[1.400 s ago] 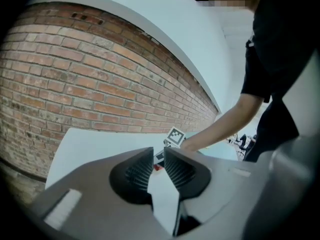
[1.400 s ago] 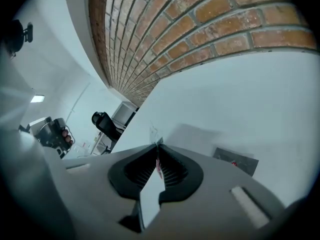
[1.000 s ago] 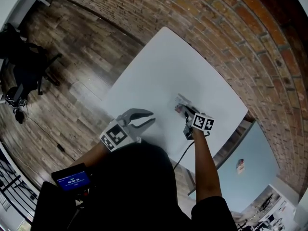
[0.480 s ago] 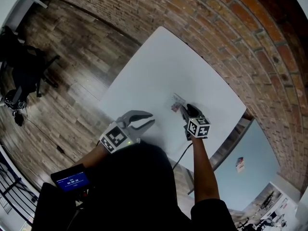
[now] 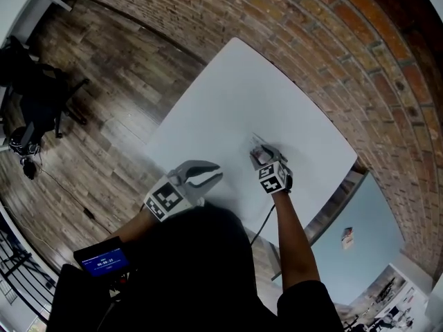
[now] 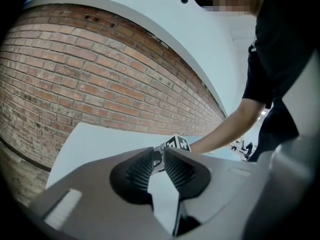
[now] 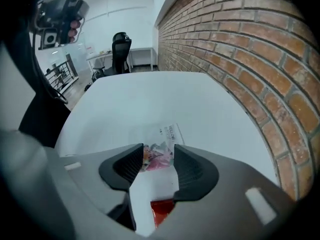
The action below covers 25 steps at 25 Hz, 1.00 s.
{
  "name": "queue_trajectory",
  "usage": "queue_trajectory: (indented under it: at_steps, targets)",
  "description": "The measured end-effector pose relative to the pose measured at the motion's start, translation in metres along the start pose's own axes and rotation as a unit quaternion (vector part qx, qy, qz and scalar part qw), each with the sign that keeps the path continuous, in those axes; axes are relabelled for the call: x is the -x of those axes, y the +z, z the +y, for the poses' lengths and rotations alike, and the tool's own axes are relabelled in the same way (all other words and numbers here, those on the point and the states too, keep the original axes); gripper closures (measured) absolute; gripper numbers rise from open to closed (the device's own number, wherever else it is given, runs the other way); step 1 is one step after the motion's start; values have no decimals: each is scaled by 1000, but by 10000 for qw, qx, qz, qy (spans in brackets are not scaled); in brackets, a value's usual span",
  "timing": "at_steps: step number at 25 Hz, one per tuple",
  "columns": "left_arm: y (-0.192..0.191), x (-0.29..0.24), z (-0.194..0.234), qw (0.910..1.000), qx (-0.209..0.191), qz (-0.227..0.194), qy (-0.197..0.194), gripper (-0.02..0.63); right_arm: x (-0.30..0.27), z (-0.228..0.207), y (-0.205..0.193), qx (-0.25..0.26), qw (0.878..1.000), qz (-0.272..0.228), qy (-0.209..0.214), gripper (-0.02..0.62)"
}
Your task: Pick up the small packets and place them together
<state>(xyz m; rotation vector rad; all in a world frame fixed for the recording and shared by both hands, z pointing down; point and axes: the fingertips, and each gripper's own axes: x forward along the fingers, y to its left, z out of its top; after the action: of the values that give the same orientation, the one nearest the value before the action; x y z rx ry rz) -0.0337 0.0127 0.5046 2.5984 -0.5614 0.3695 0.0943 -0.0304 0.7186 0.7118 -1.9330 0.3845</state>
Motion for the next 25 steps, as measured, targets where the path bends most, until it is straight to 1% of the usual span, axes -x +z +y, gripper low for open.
queue_trajectory:
  at_steps: [5,9,11,13,14,16,18,20,21,22,24,25]
  targets:
    - [-2,4,5,9999,94,-12,61,545,0,-13,-12,-114,9997,131,-195,399]
    - [-1,5,7,9999,102,-28,50,545,2,-18,-14,-33,9997,162,-204,399]
    - [2,4,8,10000,77,-44,25,545,8,-22,-5,-115,9997,-101,-213,394]
    - [6,5,8,10000,47,-72,0,545,31,-29,13,-522,9961,-633,-309,382]
    - [8,6,9,10000,28,-89,-11,545,49,-33,24,-789,9915,-950,-407,382]
    - [13,8,9,9999,-25,-130,-28,546,93,-36,42,-1166,9782,-1576,-685,383]
    - [22,9,10,9997,-78,-215,-40,557,145,-27,59,-1332,9621,-2144,-1031,407]
    - [42,9,9,9989,-143,-441,-52,566,200,-14,77,-1525,9406,-2693,-1395,494]
    - [55,9,9,9980,-191,-609,-37,588,226,-7,86,-1685,9264,-3015,-1500,549]
    - [70,9,8,9966,-241,-791,-9,606,247,1,95,-1899,9093,-3394,-1483,592]
    - [93,5,1,9932,-296,-1130,-1,606,274,17,108,-2404,8727,-4075,-1209,592]
    - [102,2,-3,9916,-306,-1254,-43,606,280,23,111,-2572,8601,-4249,-1159,592]
